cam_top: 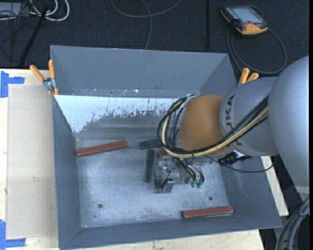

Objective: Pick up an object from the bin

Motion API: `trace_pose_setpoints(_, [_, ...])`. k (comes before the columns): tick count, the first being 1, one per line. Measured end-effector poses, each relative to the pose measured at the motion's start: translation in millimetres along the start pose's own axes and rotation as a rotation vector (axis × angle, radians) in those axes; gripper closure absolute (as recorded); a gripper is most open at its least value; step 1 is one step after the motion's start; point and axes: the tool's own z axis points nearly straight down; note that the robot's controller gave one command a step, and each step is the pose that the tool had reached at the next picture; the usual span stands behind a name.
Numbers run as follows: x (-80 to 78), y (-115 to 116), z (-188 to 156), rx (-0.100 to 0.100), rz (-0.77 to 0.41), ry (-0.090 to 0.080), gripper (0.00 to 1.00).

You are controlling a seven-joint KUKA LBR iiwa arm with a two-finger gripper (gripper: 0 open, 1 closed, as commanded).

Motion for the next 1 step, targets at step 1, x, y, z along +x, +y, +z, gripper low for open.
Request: trace_pose_setpoints(1, [10.8, -17.9, -157.9, 0.0, 0.028, -0.002, 1.0])
